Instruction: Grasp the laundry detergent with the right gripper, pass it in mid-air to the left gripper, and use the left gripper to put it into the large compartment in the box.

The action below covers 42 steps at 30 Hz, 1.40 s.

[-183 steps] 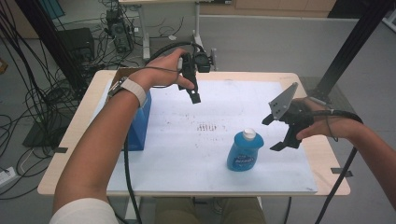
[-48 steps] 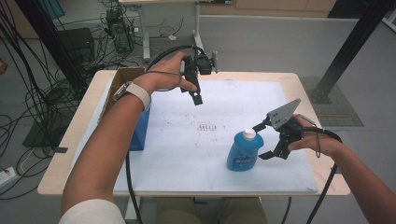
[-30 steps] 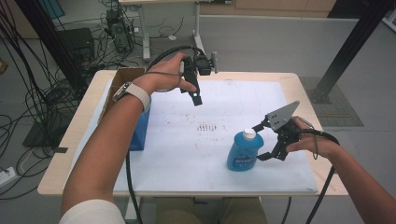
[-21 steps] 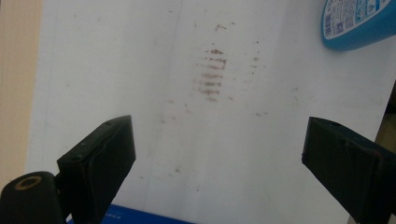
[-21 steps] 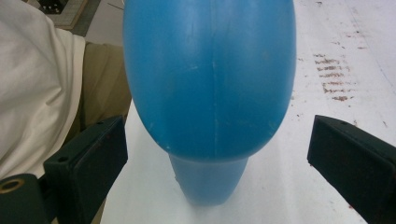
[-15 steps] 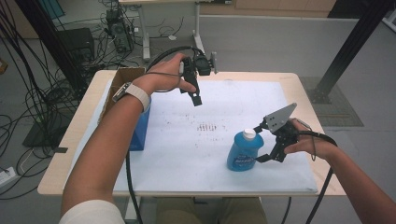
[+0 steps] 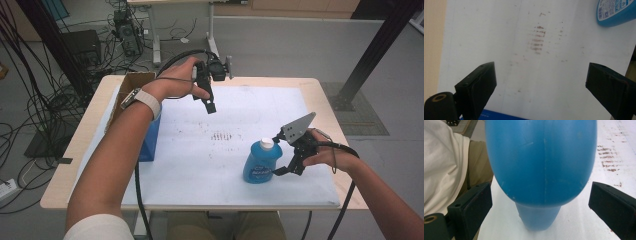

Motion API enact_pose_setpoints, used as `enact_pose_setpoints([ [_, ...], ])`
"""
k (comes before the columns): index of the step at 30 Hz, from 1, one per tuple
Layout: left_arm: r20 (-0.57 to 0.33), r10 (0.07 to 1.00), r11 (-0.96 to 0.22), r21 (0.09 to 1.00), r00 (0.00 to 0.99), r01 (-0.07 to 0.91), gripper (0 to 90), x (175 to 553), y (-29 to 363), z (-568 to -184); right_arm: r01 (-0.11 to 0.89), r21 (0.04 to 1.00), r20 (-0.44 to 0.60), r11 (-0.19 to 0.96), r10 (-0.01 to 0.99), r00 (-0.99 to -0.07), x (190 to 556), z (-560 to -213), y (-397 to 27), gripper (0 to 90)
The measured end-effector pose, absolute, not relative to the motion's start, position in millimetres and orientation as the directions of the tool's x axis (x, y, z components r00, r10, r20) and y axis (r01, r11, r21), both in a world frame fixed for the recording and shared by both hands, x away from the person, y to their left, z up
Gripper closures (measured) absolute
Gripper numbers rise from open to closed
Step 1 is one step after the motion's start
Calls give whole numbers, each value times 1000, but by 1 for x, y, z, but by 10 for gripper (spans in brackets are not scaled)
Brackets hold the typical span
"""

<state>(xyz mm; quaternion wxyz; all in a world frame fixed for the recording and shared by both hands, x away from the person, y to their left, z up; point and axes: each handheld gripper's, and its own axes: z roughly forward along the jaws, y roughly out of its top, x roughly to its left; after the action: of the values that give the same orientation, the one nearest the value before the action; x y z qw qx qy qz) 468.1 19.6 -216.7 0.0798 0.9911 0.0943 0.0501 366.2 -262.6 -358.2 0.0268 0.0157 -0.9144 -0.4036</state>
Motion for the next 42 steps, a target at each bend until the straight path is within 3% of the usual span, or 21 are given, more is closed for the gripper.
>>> enact_pose_setpoints([
  [42, 81, 195, -969, 168, 977, 179, 101, 468, 18, -219, -3, 755, 28, 656, -37, -999, 365, -368, -261, 51],
])
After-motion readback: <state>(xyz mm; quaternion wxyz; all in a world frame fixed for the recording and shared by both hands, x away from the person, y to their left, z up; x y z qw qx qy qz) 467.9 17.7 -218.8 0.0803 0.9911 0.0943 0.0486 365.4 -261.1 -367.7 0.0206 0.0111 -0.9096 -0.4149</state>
